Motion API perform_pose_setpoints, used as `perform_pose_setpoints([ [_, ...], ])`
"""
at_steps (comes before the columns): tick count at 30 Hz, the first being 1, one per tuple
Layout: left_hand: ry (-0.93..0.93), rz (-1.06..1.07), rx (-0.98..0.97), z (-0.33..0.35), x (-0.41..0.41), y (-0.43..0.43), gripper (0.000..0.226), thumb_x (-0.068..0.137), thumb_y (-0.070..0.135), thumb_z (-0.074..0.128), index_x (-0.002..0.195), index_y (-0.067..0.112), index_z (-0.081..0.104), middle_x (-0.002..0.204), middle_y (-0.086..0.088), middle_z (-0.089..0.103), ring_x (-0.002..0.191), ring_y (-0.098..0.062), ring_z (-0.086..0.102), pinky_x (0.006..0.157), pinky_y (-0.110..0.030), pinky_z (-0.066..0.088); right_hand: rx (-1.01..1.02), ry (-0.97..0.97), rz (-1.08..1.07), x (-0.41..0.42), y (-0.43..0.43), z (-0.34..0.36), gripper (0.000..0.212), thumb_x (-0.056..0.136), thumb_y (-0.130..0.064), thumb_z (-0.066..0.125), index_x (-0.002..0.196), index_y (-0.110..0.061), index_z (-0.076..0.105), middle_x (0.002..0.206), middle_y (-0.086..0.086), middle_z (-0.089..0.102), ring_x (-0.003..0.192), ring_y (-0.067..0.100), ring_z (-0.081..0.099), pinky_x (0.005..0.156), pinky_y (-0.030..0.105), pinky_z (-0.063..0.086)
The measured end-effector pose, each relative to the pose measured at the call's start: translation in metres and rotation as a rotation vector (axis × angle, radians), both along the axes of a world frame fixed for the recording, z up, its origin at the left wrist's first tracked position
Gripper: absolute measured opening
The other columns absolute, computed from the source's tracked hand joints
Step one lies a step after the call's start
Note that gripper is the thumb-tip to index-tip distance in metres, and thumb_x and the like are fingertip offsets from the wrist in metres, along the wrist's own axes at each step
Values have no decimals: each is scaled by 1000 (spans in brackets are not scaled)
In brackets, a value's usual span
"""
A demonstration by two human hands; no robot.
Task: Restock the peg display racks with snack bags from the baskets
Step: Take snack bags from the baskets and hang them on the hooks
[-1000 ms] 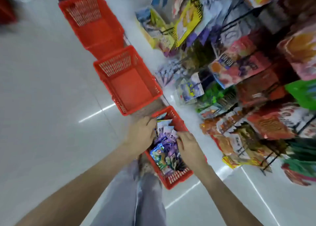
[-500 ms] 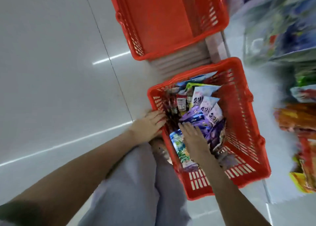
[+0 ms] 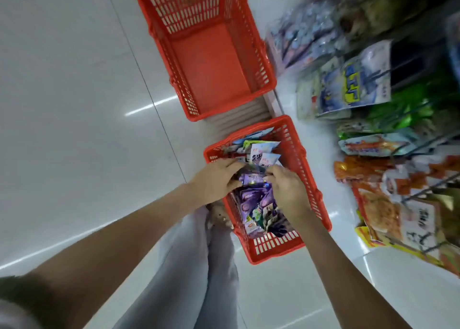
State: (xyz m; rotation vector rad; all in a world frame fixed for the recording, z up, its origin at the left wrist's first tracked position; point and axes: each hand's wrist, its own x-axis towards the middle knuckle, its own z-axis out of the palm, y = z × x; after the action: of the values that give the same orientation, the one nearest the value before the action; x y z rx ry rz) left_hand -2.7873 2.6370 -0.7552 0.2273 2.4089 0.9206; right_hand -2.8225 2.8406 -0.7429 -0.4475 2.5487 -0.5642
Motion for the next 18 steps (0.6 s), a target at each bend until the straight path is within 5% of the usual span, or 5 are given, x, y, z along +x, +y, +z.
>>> perform_pose_setpoints([
  [7,51,418,347,236,-89,9,12,96,22,56,86,17,61,71,-4,59,69,-18,52,67,-35,40,-311,144,-273,-77,-13,259,24,88,11,53,108,3,65,103,22,65,91,21,62,89,30,49],
  [9,94,415,425,302,-115,10,14,96,23,57,84,29,57,73,-8,59,70,-16,49,69,-39,42,-316,211,-358,-93,-13,332,18,94,0,53,106,0,66,101,15,66,90,24,61,82,31,46],
  [11,143,384,504,363,-138,13,11,97,27,56,94,18,61,82,-14,62,74,-14,51,74,-38,45,-321,351,-383,-109,-12,398,13,93,-6,56,99,-4,68,92,5,65,85,19,58,72,19,38],
  [14,239,318,634,450,-166,18,21,99,21,53,94,1,58,72,-8,49,62,-3,42,59,-16,34,-299,527,-392,-128,-11,489,10,92,-9,59,94,-5,69,87,-5,58,81,10,51,68,12,32],
  [18,400,220,762,543,-192,31,27,100,25,49,74,26,43,60,13,29,57,-7,31,58,-28,23,-341,782,-368,-142,-3,596,5,88,-9,63,88,-8,67,83,-5,58,77,0,47,70,4,33],
])
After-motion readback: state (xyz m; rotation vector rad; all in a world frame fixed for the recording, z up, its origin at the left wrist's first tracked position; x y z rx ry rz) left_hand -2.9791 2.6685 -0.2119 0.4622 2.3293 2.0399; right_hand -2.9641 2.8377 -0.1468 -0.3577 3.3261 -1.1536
